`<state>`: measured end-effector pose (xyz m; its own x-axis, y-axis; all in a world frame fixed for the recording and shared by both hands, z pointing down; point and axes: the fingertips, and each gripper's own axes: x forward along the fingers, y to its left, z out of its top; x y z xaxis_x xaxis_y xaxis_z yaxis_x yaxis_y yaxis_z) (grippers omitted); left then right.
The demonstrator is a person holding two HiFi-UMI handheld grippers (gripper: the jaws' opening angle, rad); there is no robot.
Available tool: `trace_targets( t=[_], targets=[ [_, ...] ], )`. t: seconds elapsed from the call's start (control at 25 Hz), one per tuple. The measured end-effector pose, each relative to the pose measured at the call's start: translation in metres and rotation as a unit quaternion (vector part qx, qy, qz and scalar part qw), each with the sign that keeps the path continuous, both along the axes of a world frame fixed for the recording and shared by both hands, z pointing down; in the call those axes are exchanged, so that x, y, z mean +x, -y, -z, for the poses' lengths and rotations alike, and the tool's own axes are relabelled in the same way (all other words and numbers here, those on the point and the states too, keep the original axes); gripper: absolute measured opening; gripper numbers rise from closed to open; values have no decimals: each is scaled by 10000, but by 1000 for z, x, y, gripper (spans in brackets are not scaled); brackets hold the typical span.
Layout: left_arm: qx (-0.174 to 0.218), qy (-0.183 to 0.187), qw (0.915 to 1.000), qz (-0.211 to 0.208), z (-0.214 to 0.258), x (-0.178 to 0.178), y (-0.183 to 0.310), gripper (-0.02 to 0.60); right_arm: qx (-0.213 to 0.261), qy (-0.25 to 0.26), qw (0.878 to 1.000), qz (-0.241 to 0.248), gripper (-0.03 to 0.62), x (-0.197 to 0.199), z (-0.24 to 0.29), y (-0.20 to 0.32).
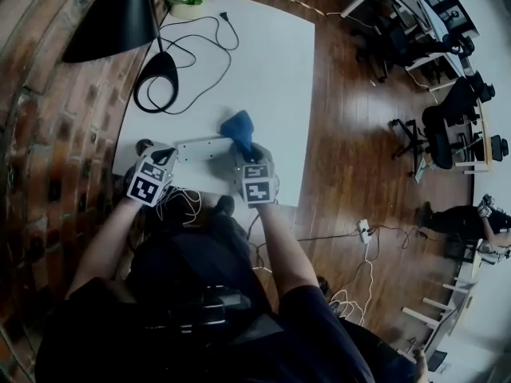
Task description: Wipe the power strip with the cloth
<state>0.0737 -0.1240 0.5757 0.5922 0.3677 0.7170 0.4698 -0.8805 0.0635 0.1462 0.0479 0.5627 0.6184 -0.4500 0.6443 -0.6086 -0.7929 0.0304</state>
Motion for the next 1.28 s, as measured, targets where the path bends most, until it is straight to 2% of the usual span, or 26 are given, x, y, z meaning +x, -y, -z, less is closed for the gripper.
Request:
trace_targets(
  t=[0.32, 0.44, 0.56, 0.64, 0.72, 0.84, 1.28],
  targets=[
    [233, 130, 9989, 375, -10, 0, 10, 14, 364, -61, 9984, 424, 87, 8, -1, 7],
    [375, 302, 9974, 544, -11, 0, 13, 14, 500, -30, 9962, 709, 87, 9, 0, 7],
    [340, 483, 9948, 832, -10, 1, 14, 12, 714, 82, 9929, 951, 87, 11, 1, 5],
    [285, 558, 9929, 1014, -9, 0, 15, 11, 896, 234, 9918, 876, 87, 19, 0, -7],
    [297, 593, 9909, 1171, -8, 0, 16, 11, 1024, 604, 9913, 570, 86, 30, -8, -30],
    [323, 656, 9882, 1349, -7, 1, 18, 9, 944, 1000, 9897, 387, 86, 38, -24, -63],
    [464, 781, 9819, 1661, -6, 4, 21, 9, 663, 881, 9892, 969, 86, 39, -30, -66]
  ],
)
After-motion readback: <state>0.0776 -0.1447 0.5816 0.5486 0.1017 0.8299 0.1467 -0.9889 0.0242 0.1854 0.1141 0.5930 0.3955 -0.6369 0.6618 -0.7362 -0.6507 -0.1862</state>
